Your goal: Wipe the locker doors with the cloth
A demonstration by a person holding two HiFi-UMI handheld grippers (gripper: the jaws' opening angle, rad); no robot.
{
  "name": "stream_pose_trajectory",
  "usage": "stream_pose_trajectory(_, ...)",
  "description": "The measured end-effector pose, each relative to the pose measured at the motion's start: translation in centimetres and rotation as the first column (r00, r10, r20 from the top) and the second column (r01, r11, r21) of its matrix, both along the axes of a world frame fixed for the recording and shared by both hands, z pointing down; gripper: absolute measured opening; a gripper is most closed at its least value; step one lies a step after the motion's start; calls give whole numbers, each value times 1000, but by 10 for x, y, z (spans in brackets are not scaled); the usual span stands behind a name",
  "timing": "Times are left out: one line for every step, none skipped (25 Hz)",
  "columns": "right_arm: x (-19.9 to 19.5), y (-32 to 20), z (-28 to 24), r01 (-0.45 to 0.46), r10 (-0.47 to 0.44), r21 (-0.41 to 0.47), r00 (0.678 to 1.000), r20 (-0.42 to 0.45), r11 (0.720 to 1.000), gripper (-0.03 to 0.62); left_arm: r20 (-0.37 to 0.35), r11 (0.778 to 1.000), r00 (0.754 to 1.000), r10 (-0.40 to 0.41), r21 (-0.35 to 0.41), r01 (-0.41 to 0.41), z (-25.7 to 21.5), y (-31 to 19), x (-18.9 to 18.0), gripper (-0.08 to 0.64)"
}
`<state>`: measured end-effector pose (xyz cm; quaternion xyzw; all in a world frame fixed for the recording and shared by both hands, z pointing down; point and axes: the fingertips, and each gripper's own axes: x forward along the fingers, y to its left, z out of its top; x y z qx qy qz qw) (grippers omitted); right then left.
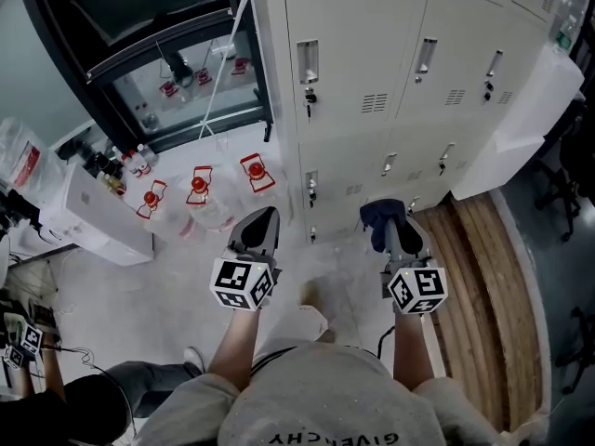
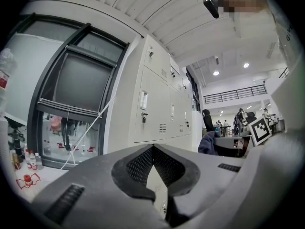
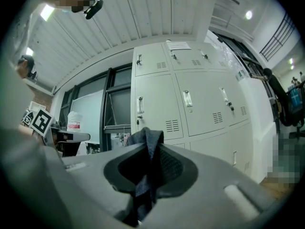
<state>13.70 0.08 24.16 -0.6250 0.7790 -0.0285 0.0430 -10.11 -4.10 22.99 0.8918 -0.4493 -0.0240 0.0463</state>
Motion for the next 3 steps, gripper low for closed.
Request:
stream_pose_trajectory(1,1,1,-1,1,-2,1000,1,1000,44,1,1000,1000,1,0,-1,0,0,1,-2)
stream_pose_trajectory(3,1,2,-2,3,-3,1000,3,1000,44,2,1000,1000,1,0,-1,0,1,2,-2)
stream_pose_trajectory(4,2,3,-4,4,-5,1000,4,1000,44,3,1000,1000,2,1,-2,0,1,3,-2)
